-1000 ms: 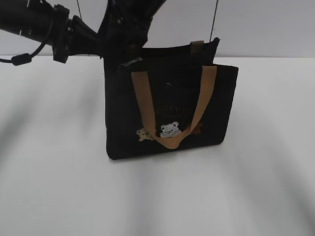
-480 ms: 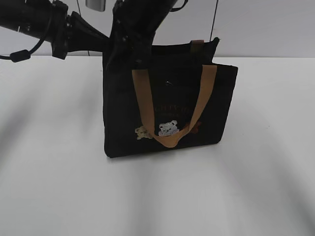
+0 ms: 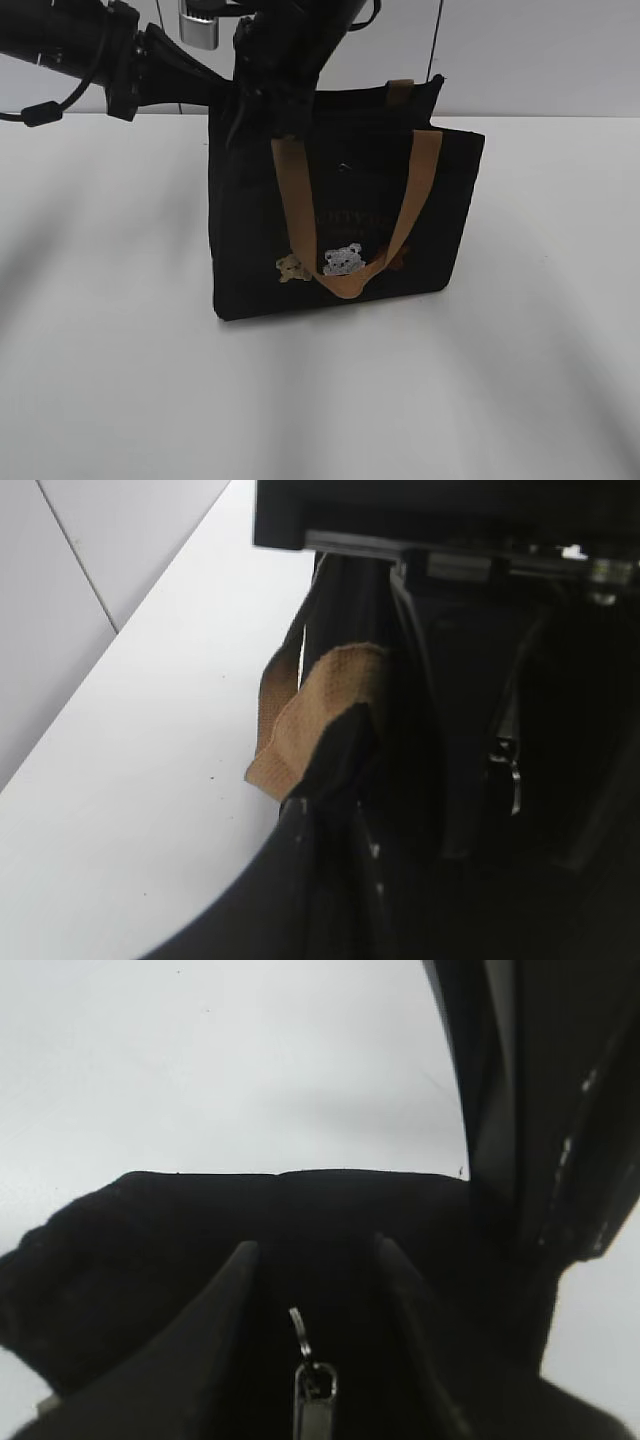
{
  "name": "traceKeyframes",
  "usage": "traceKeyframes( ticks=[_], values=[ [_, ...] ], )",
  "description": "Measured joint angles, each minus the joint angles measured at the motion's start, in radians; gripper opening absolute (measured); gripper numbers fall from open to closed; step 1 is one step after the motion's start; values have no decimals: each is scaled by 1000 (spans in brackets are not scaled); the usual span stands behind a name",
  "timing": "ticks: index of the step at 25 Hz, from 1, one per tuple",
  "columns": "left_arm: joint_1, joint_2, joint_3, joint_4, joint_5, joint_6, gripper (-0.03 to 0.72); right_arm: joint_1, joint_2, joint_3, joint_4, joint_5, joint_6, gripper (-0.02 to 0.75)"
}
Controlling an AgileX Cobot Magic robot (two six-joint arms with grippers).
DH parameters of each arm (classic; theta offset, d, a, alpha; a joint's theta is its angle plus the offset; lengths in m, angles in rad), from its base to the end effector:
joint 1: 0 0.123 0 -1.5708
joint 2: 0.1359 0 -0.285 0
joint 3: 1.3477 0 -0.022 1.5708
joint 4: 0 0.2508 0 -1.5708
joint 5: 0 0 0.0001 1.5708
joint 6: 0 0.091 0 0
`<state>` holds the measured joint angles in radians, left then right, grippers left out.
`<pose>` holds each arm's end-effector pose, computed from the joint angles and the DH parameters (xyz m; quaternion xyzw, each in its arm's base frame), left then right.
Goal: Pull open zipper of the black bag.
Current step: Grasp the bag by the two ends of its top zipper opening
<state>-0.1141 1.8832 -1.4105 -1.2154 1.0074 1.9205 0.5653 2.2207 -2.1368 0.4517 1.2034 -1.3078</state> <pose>0.3883 -0.1171 0.2628 0.5585 0.6517 -0.2572 0.4440 0.3898 0.2912 0.2709 -0.7476 0.6003 0.1401 0.2473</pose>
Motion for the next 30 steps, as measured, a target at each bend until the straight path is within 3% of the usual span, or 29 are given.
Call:
traceKeyframes(
  ticks=[5,30],
  values=[
    [0,0,0,2,1,0,46,0,-5,0,-12,-5,59,40],
    [1,54,-10,25,4,-3,46,-5,-79,5,-61,-41,455,-15]
  ],
)
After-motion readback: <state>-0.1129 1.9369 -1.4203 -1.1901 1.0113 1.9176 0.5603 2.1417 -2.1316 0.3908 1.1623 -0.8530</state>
